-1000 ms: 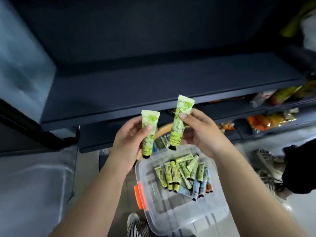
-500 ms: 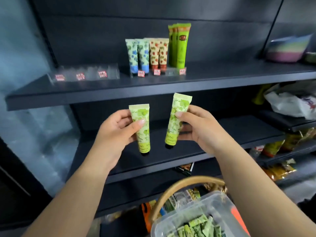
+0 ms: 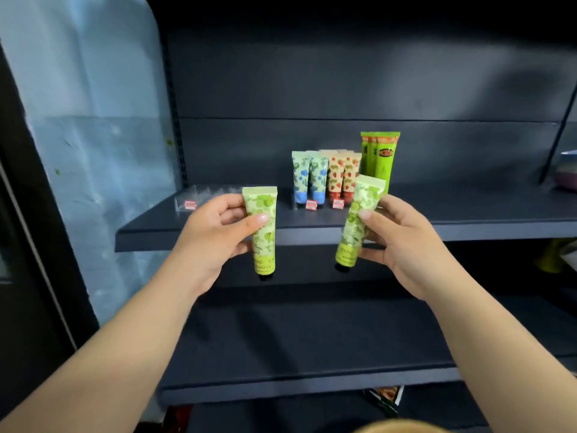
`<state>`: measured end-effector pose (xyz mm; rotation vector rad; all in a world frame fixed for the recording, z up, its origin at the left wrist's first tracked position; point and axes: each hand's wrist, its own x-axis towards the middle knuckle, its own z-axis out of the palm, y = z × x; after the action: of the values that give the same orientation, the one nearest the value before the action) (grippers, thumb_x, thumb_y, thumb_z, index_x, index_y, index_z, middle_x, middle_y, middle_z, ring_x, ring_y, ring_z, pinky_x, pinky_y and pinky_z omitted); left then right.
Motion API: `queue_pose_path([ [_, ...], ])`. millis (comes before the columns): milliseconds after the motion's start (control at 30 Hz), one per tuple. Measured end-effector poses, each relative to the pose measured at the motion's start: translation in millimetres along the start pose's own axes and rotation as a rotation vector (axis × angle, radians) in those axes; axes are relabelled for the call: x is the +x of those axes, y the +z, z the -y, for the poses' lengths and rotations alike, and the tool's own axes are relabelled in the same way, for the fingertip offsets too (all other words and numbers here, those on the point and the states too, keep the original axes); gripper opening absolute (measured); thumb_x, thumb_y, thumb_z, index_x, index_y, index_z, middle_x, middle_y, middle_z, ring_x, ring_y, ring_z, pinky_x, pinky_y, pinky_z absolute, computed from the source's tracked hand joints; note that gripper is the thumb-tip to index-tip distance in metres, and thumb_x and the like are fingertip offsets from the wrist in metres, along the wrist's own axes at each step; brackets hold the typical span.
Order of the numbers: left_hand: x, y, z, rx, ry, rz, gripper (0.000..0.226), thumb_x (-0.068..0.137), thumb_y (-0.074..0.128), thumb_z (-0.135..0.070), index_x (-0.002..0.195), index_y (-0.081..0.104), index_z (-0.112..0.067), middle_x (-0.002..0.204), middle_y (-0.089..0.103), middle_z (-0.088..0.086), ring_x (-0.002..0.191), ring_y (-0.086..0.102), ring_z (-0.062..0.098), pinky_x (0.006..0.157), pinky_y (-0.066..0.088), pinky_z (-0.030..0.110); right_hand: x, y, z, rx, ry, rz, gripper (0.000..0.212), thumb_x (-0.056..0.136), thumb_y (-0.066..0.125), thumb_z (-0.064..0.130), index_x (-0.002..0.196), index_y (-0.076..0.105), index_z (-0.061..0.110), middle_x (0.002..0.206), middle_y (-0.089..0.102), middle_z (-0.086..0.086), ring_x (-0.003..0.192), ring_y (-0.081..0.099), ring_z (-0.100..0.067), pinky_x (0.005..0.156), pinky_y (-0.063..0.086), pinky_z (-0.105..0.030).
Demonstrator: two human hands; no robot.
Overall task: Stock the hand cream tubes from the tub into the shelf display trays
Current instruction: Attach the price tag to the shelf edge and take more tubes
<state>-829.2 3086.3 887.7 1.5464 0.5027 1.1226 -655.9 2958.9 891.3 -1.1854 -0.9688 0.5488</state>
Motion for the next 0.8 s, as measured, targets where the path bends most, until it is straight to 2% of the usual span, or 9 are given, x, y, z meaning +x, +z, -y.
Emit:
queue_pose_path([
  [100, 33.7, -13.5, -0.1, 0.024, 0.012, 0.053, 0.018, 0.081, 0.063, -0.006, 0.084, 0.06, -0.023, 0.071, 0.07, -0.012, 0.064, 0.066, 0.002, 0.066, 0.055, 0.028, 15.9, 4.2, -0.5, -0.027, -0.027, -0.022, 0.019, 0.093, 0.048, 0.008, 0.09, 0.061, 0.021, 0.087, 0.061, 0.001, 0.082, 0.058, -0.013, 0.066, 0.058, -0.029],
  [267, 98.8, -34.4, 13.9, 0.073, 0.013, 0.144, 0.018, 0.079, 0.065, -0.002, 0.084, 0.059, -0.019, 0.086, 0.067, -0.001, 0.082, 0.065, 0.019, 0.079, 0.054, 0.04, 61.0, 29.8, -14.1, -0.064, -0.028, -0.039, 0.018, 0.09, 0.05, 0.004, 0.095, 0.059, 0.019, 0.087, 0.063, -0.001, 0.075, 0.063, -0.011, 0.064, 0.058, -0.029],
  [333, 121.9, -44.1, 23.2, 0.11, 0.026, 0.187, 0.018, 0.078, 0.067, -0.004, 0.083, 0.059, -0.02, 0.084, 0.068, -0.003, 0.081, 0.065, 0.019, 0.075, 0.054, 0.037, 81.1, 42.7, -24.9, -0.041, -0.026, -0.06, 0.021, 0.088, 0.051, 0.001, 0.095, 0.056, 0.02, 0.087, 0.063, -0.003, 0.072, 0.064, -0.011, 0.063, 0.058, -0.03],
  [433, 154.3, -61.0, 35.8, 0.088, 0.024, 0.243, 0.017, 0.077, 0.068, -0.003, 0.081, 0.057, -0.016, 0.077, 0.067, -0.003, 0.066, 0.065, 0.011, 0.056, 0.054, 0.024, 118.4, 64.7, -37.9, -0.047, -0.038, -0.092, 0.027, 0.088, 0.051, -0.001, 0.099, 0.053, 0.023, 0.089, 0.063, -0.006, 0.076, 0.063, -0.017, 0.068, 0.057, -0.038],
  [533, 178.6, -75.2, 38.1, 0.013, 0.033, 0.254, 0.018, 0.077, 0.066, -0.001, 0.078, 0.055, -0.014, 0.065, 0.068, -0.007, 0.056, 0.065, 0.006, 0.045, 0.048, 0.017, 147.7, 87.0, -43.1, -0.067, -0.065, -0.087, 0.028, 0.088, 0.051, 0.0, 0.1, 0.052, 0.025, 0.08, 0.066, 0.0, 0.072, 0.064, -0.013, 0.067, 0.056, -0.037],
  [633, 196.2, -88.8, 38.3, 0.024, 0.067, 0.28, 0.019, 0.077, 0.066, -0.002, 0.079, 0.055, -0.016, 0.067, 0.069, -0.009, 0.059, 0.066, 0.005, 0.047, 0.048, 0.016, 167.4, 107.8, -49.1, -0.08, -0.057, -0.114, 0.02, 0.091, 0.049, 0.006, 0.094, 0.053, 0.025, 0.075, 0.067, 0.007, 0.072, 0.064, -0.011, 0.062, 0.057, -0.031],
  [800, 209.3, -101.3, 44.9, 0.137, 0.053, 0.362, 0.019, 0.074, 0.07, -0.004, 0.078, 0.057, -0.017, 0.079, 0.069, -0.002, 0.073, 0.067, 0.013, 0.06, 0.057, 0.025, 187.0, 124.9, -43.0, -0.119, -0.034, -0.121, 0.01, 0.093, 0.048, 0.011, 0.095, 0.051, 0.02, 0.083, 0.062, 0.002, 0.075, 0.063, -0.013, 0.056, 0.056, -0.026],
])
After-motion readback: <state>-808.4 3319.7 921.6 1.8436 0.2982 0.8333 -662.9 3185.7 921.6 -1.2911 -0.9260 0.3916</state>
